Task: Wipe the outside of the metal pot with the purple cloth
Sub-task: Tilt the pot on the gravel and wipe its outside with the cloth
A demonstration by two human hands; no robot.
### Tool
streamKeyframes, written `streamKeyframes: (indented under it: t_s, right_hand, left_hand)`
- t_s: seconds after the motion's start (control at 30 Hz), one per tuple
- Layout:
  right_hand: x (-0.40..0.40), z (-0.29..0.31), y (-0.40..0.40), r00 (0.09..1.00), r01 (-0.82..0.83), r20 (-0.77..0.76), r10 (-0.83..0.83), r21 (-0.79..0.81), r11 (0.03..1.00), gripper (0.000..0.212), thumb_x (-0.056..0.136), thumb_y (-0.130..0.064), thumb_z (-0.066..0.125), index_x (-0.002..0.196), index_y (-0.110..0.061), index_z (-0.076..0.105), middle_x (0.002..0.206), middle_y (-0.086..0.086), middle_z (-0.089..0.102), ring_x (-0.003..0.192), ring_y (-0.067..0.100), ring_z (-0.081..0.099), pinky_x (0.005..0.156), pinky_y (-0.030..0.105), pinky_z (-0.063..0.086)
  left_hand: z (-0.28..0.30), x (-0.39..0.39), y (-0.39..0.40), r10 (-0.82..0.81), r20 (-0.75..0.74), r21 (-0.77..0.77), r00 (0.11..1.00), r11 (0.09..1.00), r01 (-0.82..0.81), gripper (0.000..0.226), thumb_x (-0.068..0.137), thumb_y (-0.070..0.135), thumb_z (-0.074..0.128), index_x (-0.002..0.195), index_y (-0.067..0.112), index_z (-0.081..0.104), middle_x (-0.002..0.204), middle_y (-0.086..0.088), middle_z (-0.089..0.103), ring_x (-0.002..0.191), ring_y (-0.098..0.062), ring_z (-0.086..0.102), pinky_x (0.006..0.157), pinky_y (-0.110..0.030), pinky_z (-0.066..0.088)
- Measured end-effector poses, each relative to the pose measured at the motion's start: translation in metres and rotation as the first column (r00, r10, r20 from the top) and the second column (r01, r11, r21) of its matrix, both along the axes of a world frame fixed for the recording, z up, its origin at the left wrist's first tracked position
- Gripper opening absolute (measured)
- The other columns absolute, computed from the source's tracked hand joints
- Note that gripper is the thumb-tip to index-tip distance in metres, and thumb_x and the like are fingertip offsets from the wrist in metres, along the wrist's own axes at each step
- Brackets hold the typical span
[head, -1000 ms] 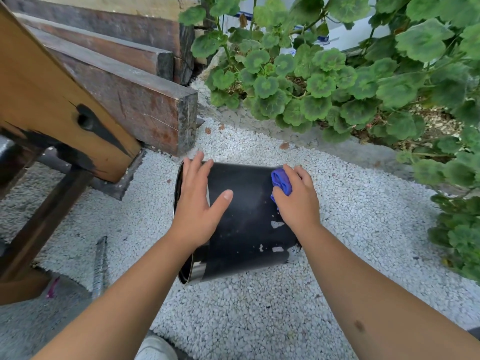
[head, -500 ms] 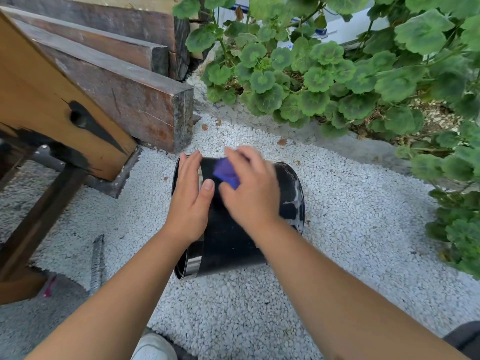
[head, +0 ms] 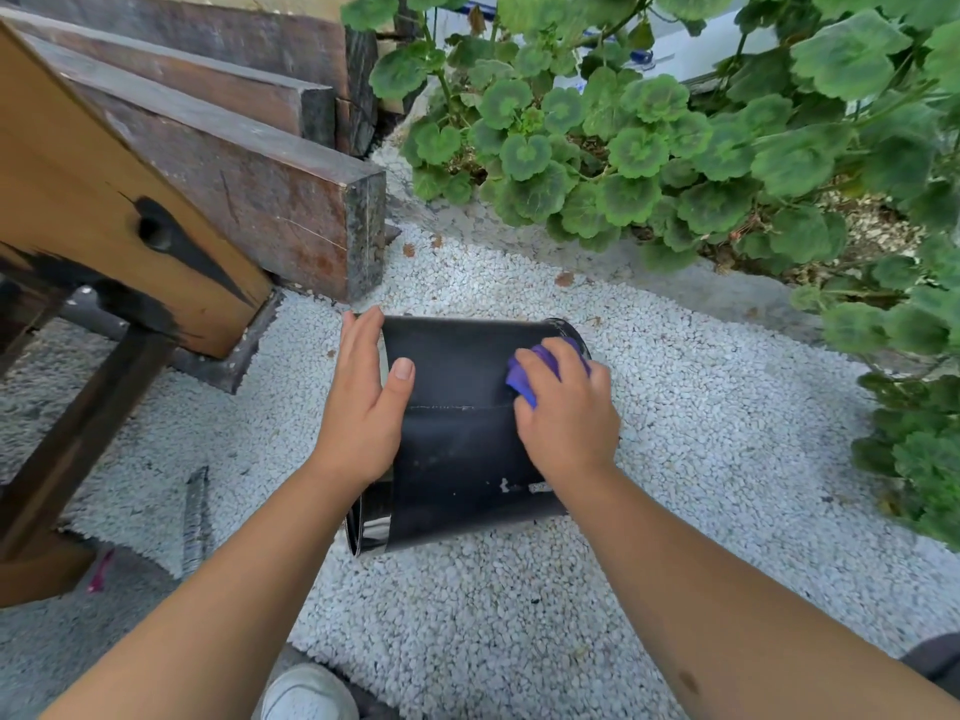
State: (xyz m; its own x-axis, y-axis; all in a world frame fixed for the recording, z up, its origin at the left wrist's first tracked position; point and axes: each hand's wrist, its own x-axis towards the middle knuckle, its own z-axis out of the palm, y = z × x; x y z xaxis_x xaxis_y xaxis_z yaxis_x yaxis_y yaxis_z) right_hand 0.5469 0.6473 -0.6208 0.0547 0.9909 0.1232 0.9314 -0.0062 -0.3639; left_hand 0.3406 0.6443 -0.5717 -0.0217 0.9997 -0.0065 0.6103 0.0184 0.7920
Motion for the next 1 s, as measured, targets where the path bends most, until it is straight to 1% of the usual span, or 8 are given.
streamKeyframes:
  t_s: [0.17,0.3,0.37,0.43,0.53,0.6,0.73,1.0]
  right_hand:
    - [0.021,-0.013,0.004,0.995,0.104,0.004,-0.104,-0.067,0.992,0.049,0.08,-0.026,0.07,0.127,-0.033,0.057,0.137,-0.011,0.047,0.109,0.028,0.043,0.059,0.033,0.051]
    - [0.004,0.007,0.007,0.961,0.161,-0.212,-0.177,-0.093,0.983,0.046,0.084,-0.028,0.063,0.129,-0.034,0.057,0.139,-0.011,0.044,0.115,0.025,0.042,0.073,0.031,0.045]
    - [-0.025,0.028,0.003,0.948,0.09,-0.308,-0.08,0.019,0.996,0.048,0.08,-0.03,0.062,0.127,-0.034,0.058,0.137,-0.01,0.046,0.113,0.025,0.044,0.082,0.031,0.043]
    - [-0.064,0.047,-0.004,0.93,-0.004,-0.362,0.056,0.144,0.99,0.045,0.078,-0.035,0.055,0.123,-0.037,0.059,0.135,-0.012,0.048,0.11,0.025,0.047,0.081,0.031,0.045]
    - [-0.097,0.053,-0.016,0.884,0.01,-0.467,0.041,0.107,0.994,0.042,0.081,-0.039,0.05,0.123,-0.039,0.057,0.137,-0.014,0.045,0.111,0.024,0.045,0.079,0.033,0.051]
    - [-0.088,0.041,-0.019,0.903,0.046,-0.43,-0.005,0.086,0.995,0.045,0.079,-0.035,0.054,0.124,-0.037,0.059,0.14,-0.009,0.046,0.111,0.029,0.045,0.082,0.04,0.052]
    - [-0.051,0.006,-0.026,0.974,-0.002,-0.223,0.037,0.154,0.988,0.048,0.076,-0.033,0.049,0.122,-0.03,0.061,0.136,0.0,0.051,0.106,0.032,0.043,0.091,0.04,0.048]
    - [0.006,-0.029,-0.025,0.952,0.197,-0.22,-0.212,-0.088,0.976,0.05,0.08,-0.021,0.064,0.128,-0.034,0.054,0.145,-0.006,0.038,0.122,0.029,0.033,0.088,0.047,0.054]
  left_hand:
    - [-0.001,0.003,0.001,0.026,0.026,0.001,0.999,1.0,-0.027,0.078,0.091,0.064,0.023,0.154,0.019,0.017,0.156,0.017,0.008,0.148,0.0,-0.004,0.107,0.0,-0.002]
    - [0.0,0.006,0.001,0.038,0.042,0.006,0.998,0.999,-0.039,0.078,0.091,0.062,0.023,0.153,0.015,0.022,0.158,0.011,0.013,0.148,-0.002,0.0,0.108,-0.001,0.0]
    - [0.002,0.01,0.003,0.041,0.067,0.025,0.997,0.999,-0.043,0.082,0.091,0.065,0.023,0.152,0.011,0.025,0.158,0.007,0.017,0.147,-0.003,0.002,0.11,-0.003,0.002]
    - [0.005,0.015,0.006,0.032,0.116,0.055,0.993,0.998,-0.038,0.093,0.087,0.075,0.02,0.15,0.007,0.028,0.154,0.007,0.02,0.145,-0.003,0.006,0.113,-0.007,0.003]
    - [0.006,0.02,0.012,0.041,0.223,0.022,0.974,0.999,-0.047,0.088,0.087,0.071,0.024,0.15,0.01,0.03,0.152,0.01,0.021,0.14,0.014,0.006,0.119,-0.02,0.006]
    - [0.004,0.02,0.012,0.041,0.205,0.021,0.978,0.999,-0.047,0.087,0.086,0.068,0.026,0.151,0.011,0.029,0.152,0.013,0.019,0.138,0.018,0.005,0.12,-0.021,0.007]
    - [0.003,0.012,0.01,0.031,0.144,0.0,0.989,0.999,-0.032,0.085,0.085,0.064,0.026,0.152,0.012,0.027,0.16,0.003,0.017,0.147,-0.001,0.004,0.111,-0.006,0.005]
    - [-0.003,0.0,0.011,0.039,0.077,0.013,0.996,0.999,-0.04,0.066,0.093,0.051,0.032,0.148,0.015,0.034,0.155,0.008,0.024,0.144,0.001,0.01,0.105,0.001,0.008]
